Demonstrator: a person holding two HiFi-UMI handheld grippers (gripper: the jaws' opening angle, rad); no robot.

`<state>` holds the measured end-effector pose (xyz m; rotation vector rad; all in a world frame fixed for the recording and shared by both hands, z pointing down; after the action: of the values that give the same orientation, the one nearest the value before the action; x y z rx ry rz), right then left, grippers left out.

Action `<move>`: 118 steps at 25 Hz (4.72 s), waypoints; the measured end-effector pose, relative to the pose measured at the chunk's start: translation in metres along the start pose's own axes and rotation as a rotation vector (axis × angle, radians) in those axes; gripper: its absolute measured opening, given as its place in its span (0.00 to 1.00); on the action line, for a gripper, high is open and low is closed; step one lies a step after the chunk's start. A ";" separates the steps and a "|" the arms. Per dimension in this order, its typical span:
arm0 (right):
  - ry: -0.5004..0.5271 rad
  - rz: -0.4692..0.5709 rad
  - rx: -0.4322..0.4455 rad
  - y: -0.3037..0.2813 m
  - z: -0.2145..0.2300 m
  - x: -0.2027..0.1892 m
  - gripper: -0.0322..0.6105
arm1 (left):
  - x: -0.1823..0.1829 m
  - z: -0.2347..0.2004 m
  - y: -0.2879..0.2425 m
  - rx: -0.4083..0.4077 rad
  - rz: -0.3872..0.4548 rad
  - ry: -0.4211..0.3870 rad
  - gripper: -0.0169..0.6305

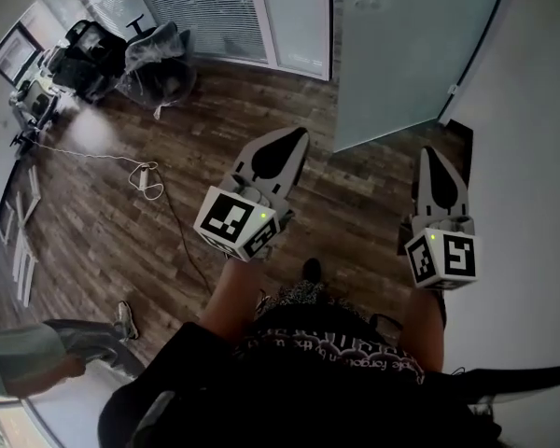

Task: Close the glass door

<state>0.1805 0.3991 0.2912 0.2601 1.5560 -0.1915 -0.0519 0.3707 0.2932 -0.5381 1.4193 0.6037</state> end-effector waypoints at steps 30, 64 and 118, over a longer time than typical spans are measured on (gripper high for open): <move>0.021 -0.007 -0.059 -0.166 0.018 0.002 0.05 | -0.012 -0.141 -0.100 -0.026 0.014 0.015 0.03; 0.015 -0.011 -0.004 -0.272 0.090 -0.007 0.05 | -0.015 -0.182 -0.207 0.022 0.005 0.001 0.03; 0.006 -0.119 -0.004 -0.550 0.190 -0.064 0.05 | -0.045 -0.373 -0.433 0.042 -0.001 0.031 0.03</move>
<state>0.2059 -0.1841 0.3302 0.1648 1.5787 -0.2814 -0.0381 -0.2029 0.3013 -0.5170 1.4578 0.5657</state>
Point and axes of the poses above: the fingertips, and each gripper's own axes: y backward along the fingers, z to its right, x out of its top, the point moved 5 cm from there along y, backward along the fingers, and after that the axes turned 7 degrees about -z, right-handed, at the moved point
